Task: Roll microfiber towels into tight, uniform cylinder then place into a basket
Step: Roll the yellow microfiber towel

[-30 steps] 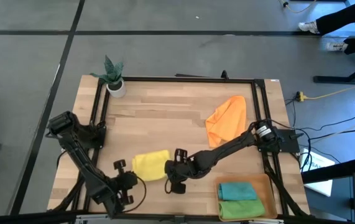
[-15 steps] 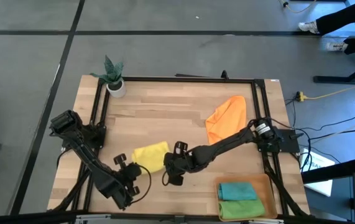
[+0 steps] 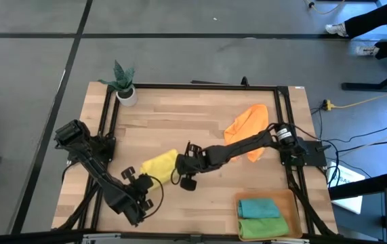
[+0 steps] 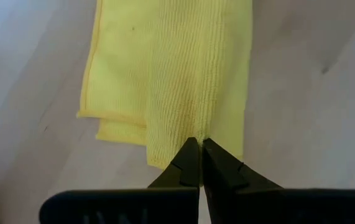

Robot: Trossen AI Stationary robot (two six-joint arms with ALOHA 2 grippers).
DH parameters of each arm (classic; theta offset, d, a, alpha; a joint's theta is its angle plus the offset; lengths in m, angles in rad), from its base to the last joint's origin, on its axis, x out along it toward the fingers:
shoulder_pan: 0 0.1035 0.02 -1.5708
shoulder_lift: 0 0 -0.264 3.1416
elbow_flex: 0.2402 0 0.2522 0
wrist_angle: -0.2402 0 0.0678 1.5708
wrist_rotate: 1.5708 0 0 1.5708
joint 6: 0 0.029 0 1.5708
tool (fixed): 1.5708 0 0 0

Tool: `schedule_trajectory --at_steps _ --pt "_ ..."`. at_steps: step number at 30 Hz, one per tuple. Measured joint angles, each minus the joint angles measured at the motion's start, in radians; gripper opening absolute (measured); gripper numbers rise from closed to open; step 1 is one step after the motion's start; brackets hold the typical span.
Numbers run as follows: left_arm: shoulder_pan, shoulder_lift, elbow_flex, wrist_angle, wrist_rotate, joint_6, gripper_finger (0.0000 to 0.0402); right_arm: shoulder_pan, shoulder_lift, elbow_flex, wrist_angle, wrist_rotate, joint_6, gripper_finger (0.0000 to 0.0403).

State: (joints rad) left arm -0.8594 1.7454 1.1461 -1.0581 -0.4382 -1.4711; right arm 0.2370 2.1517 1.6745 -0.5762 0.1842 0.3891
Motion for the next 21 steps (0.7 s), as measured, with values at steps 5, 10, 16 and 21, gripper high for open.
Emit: schedule_trajectory --at_steps 5,10,16,21 --pt "-0.002 0.0 -0.031 -0.001 0.027 -0.049 0.0 -0.016 0.0 0.0 0.048 -0.005 -0.057 0.001" --pt "-0.003 0.0 -0.032 -0.014 0.041 -0.097 0.0 -0.046 0.001 0.0 0.119 -0.004 -0.116 0.001" --pt "-0.003 0.0 -0.032 -0.015 0.041 -0.124 0.0 -0.088 0.006 0.0 0.171 -0.006 -0.163 0.001" --pt "-0.005 0.0 -0.033 0.02 0.032 -0.116 0.0 -0.103 0.014 -0.001 0.143 -0.055 -0.163 0.001"
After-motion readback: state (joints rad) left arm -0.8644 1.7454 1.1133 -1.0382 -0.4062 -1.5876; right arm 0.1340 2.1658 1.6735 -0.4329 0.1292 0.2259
